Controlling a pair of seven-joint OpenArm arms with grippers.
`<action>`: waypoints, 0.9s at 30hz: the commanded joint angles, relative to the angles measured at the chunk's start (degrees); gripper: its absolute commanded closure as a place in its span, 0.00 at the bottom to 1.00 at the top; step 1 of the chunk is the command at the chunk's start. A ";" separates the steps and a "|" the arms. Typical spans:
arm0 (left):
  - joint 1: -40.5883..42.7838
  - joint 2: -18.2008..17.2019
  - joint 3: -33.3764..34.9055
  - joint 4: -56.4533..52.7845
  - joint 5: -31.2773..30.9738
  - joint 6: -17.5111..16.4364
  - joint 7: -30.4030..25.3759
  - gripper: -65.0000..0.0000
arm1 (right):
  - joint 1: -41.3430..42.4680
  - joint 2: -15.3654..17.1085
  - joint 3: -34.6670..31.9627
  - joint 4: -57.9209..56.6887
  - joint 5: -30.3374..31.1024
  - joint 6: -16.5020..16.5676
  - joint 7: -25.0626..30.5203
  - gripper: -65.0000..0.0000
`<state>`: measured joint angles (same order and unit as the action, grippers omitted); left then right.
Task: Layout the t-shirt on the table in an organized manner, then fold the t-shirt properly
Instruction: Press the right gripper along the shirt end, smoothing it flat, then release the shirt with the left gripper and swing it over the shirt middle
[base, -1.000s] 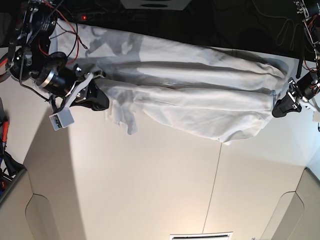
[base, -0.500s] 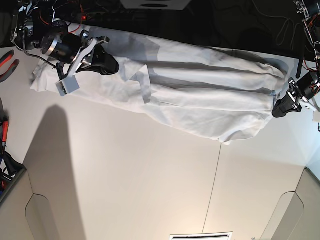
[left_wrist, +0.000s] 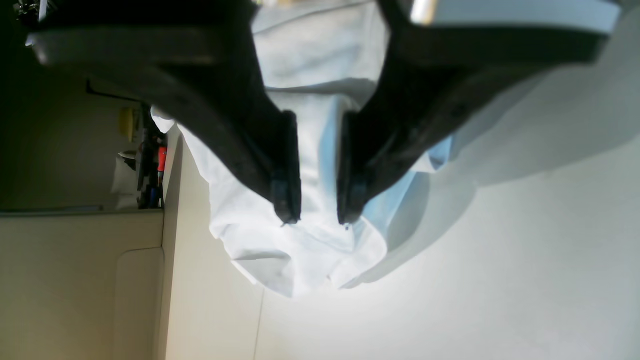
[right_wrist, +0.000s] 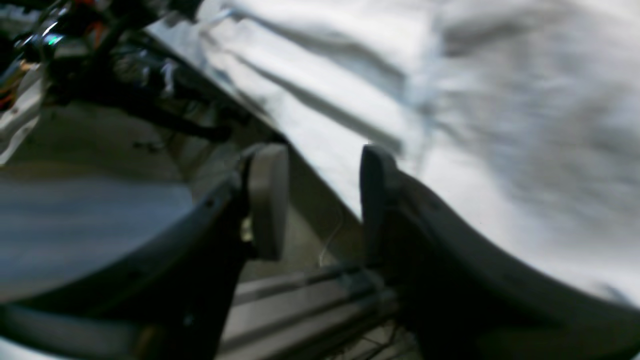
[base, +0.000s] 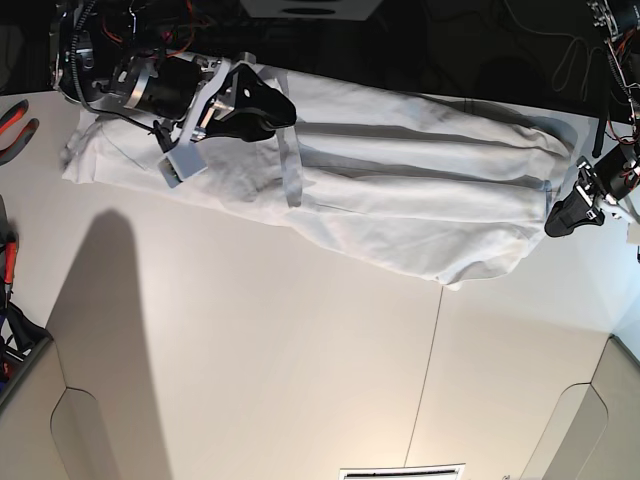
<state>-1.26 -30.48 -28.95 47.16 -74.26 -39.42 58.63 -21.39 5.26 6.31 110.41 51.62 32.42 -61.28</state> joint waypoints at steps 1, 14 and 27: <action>-0.66 -1.42 -0.37 0.90 -2.58 -0.58 -0.76 0.74 | 0.44 0.26 -0.20 1.07 0.96 0.85 1.11 0.63; -0.68 -1.46 -0.39 0.90 -10.74 -0.58 -1.01 0.74 | 3.58 -0.63 6.73 1.38 -5.75 0.76 1.75 1.00; -0.83 -1.44 -7.98 2.80 -7.34 -0.58 -2.80 0.65 | 3.43 -2.80 14.45 1.36 -7.10 -0.70 3.48 1.00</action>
<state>-1.28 -30.48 -36.71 48.82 -80.01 -39.29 56.14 -18.13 2.31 20.53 110.67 43.48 31.55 -58.89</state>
